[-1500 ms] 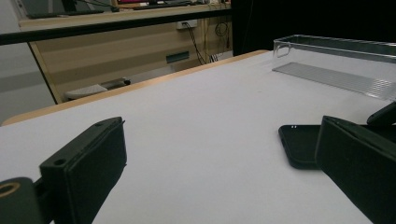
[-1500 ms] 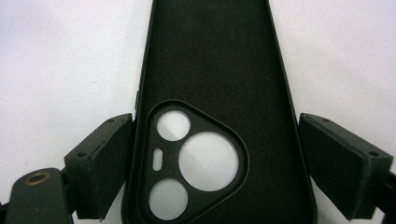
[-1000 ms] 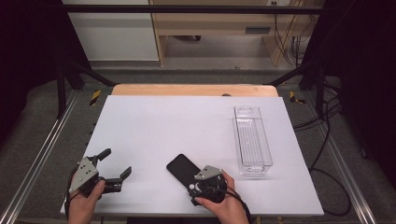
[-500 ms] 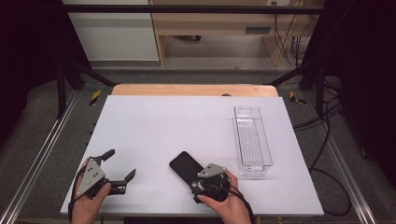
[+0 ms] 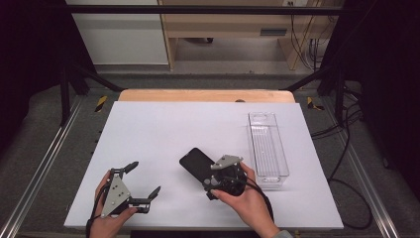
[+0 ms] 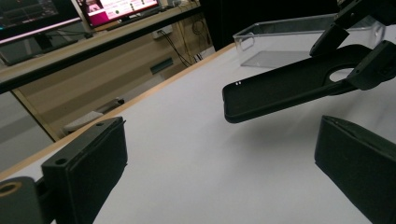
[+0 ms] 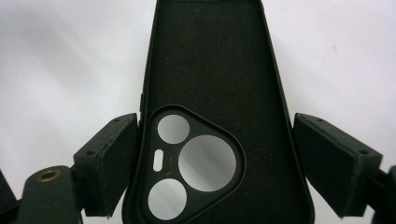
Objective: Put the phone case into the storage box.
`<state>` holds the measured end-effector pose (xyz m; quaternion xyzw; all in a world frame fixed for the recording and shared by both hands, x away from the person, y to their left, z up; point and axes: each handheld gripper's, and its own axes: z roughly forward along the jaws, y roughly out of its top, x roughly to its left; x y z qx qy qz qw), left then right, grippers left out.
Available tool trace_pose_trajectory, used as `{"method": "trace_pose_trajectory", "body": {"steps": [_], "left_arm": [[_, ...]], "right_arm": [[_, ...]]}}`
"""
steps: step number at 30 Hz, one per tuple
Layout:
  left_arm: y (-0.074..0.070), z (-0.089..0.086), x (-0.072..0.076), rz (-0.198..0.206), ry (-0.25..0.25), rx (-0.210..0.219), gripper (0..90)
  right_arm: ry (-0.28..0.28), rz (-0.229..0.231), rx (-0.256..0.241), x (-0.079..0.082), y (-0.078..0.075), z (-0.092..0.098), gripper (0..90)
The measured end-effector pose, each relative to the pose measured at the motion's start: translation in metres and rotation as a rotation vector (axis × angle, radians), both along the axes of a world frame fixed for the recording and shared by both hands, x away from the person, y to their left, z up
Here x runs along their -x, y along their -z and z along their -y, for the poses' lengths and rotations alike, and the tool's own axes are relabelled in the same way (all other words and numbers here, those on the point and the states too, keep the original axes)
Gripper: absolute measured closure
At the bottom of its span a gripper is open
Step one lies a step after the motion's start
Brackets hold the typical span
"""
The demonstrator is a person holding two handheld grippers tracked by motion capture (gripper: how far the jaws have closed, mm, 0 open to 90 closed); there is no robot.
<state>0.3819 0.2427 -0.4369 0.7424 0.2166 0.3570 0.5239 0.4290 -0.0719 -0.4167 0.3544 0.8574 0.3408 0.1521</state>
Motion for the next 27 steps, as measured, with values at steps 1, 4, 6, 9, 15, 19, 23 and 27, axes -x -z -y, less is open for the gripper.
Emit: {"method": "trace_pose_trajectory", "body": {"steps": [1, 4, 6, 9, 15, 19, 23, 27], "left_arm": [[-0.003, 0.004, -0.003, 0.003, 0.008, -0.011, 2.9], [-0.015, 0.019, -0.015, 0.041, 0.035, -0.044, 2.9], [-0.024, 0.028, -0.026, 0.064, 0.043, -0.052, 2.9], [-0.026, 0.040, -0.038, 0.064, 0.058, -0.035, 3.1], [-0.010, 0.045, -0.034, 0.052, 0.027, -0.025, 4.3], [-0.008, 0.041, -0.027, 0.079, -0.036, -0.018, 5.5], [-0.008, 0.040, -0.023, 0.099, -0.080, -0.017, 7.4], [-0.006, 0.045, -0.020, 0.110, -0.089, -0.039, 8.7]], "right_arm": [[-0.003, -0.003, -0.003, -0.003, -0.004, 0.001, 17.1], [-0.010, -0.013, 0.010, -0.013, -0.019, 0.006, 17.1], [-0.010, -0.009, 0.026, -0.021, -0.031, 0.010, 17.1], [-0.009, -0.017, 0.040, -0.030, -0.049, 0.013, 17.1], [-0.028, -0.030, 0.076, -0.045, -0.067, 0.011, 17.0], [-0.037, -0.054, 0.104, -0.049, -0.068, 0.005, 17.0], [-0.050, -0.065, 0.107, -0.048, -0.068, 0.000, 17.0], [-0.064, -0.076, 0.108, -0.049, -0.070, -0.003, 17.0]]}}
